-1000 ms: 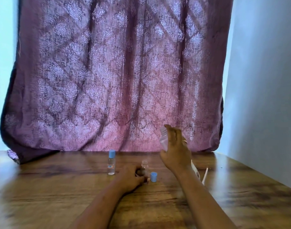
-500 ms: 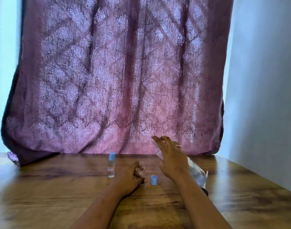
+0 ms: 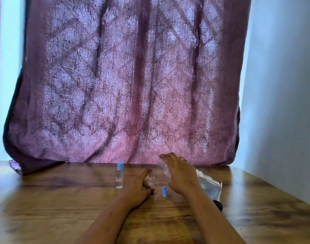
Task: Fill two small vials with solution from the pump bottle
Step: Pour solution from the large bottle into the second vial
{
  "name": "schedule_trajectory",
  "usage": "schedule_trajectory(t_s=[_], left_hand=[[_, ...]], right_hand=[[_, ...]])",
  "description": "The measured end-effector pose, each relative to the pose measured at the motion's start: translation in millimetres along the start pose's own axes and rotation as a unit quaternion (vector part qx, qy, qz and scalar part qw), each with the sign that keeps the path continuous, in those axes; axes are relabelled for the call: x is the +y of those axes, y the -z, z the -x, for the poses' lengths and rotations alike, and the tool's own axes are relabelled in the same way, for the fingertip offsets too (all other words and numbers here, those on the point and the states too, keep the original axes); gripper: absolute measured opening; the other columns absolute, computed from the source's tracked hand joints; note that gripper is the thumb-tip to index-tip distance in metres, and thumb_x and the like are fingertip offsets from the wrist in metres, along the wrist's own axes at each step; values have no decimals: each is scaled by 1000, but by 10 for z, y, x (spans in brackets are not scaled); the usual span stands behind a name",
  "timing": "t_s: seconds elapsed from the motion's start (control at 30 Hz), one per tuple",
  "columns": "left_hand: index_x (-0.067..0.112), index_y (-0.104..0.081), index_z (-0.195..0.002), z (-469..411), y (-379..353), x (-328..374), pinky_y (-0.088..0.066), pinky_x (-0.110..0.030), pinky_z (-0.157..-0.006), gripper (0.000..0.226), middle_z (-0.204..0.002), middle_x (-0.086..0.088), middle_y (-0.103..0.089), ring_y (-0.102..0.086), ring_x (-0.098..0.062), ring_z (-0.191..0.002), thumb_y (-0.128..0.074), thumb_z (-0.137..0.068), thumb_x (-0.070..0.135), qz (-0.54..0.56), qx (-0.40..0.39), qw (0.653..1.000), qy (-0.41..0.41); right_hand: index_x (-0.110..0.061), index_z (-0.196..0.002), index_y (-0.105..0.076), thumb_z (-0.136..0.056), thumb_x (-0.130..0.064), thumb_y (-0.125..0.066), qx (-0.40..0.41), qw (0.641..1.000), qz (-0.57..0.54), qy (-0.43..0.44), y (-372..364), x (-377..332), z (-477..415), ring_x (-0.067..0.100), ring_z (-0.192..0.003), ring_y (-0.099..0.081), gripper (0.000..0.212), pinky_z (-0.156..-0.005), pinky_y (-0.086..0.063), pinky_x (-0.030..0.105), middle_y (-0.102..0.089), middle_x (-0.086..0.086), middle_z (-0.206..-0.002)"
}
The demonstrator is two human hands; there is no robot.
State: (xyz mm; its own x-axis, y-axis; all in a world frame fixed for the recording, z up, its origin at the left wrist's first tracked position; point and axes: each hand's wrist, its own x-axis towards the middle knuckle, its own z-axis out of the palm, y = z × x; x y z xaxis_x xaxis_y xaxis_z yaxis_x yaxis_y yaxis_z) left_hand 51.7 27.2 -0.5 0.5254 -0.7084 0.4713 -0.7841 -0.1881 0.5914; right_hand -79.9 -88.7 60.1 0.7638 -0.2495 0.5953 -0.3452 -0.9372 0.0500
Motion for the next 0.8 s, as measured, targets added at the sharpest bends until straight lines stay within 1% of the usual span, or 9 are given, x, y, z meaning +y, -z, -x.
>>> schedule_trajectory(t_s=[0.07, 0.13, 0.23, 0.33, 0.43, 0.5, 0.57, 0.7, 0.8], left_hand=[[28, -36, -138, 3, 4, 2, -44, -25, -79, 71, -88, 8, -59, -55, -6, -76, -72, -77, 34, -1, 1, 1000, 0], [27, -36, -138, 0, 3, 0, -43, -24, -79, 71, -90, 8, -58, -54, -6, -77, -72, -78, 33, 2, 1, 1000, -2], [27, -37, -136, -4, -6, 0, -42, -24, -77, 68, -90, 7, -59, -54, -7, -77, -72, -78, 32, 7, -2, 1000, -3], [26, -44, -126, -7, -8, -1, -43, -25, -77, 56, -94, 4, -62, -53, -8, -77, -72, -78, 32, 6, -6, 1000, -8], [35, -46, -105, -7, -8, -6, -45, -25, -74, 39, -88, 9, -61, -53, 0, -72, -73, -77, 32, 7, -8, 1000, -17], [38, -44, -99, -8, -11, -9, -43, -22, -69, 37, -82, 13, -59, -52, 4, -69, -73, -76, 32, 4, -11, 1000, -16], [39, -44, -95, -13, -9, -9, -43, -21, -68, 36, -79, 13, -59, -53, 4, -67, -73, -76, 32, 5, -11, 1000, -15], [37, -46, -100, -10, -5, -16, -46, -24, -72, 35, -84, 11, -62, -55, 0, -71, -72, -77, 32, 8, -16, 1000, -15], [30, -48, -115, -9, -9, -19, -47, -27, -78, 43, -92, 8, -62, -56, -7, -79, -71, -78, 33, 4, -19, 1000, -9]], right_hand=[[-33, -141, -28, -73, -10, -67, -10, 1000, 3, 3, 2, -3, 0, 23, -110, -51, 81, -75, -44, 28, -39, -9, -135], [-34, -140, -29, -75, -12, -69, -17, 1000, 4, 7, -1, -11, 3, 22, -108, -51, 79, -71, -39, 26, -39, -10, -135], [-35, -139, -31, -75, -7, -67, -18, 1000, 6, 16, -1, -14, 11, 21, -107, -51, 79, -69, -35, 23, -39, -10, -135], [-35, -137, -33, -74, 1, -63, -12, 999, 10, 31, 4, -23, 17, 20, -107, -52, 79, -69, -34, 23, -42, -10, -134], [-34, -137, -35, -73, 4, -61, -11, 999, 9, 39, 7, -27, 11, 20, -108, -51, 79, -69, -34, 24, -43, -9, -133], [-35, -136, -35, -72, 4, -62, -11, 999, 7, 40, 9, -28, 9, 20, -107, -51, 79, -69, -34, 24, -43, -9, -132], [-35, -135, -36, -72, 3, -64, -11, 999, 6, 41, 4, -24, 10, 20, -106, -52, 79, -68, -33, 24, -44, -10, -131], [-35, -134, -37, -71, 2, -65, -12, 999, 9, 47, -8, -18, 11, 20, -106, -52, 79, -73, -37, 25, -46, -9, -130], [-35, -132, -39, -70, 4, -65, -10, 998, 11, 53, -4, -14, 12, 20, -106, -52, 78, -79, -42, 28, -47, -9, -128]])
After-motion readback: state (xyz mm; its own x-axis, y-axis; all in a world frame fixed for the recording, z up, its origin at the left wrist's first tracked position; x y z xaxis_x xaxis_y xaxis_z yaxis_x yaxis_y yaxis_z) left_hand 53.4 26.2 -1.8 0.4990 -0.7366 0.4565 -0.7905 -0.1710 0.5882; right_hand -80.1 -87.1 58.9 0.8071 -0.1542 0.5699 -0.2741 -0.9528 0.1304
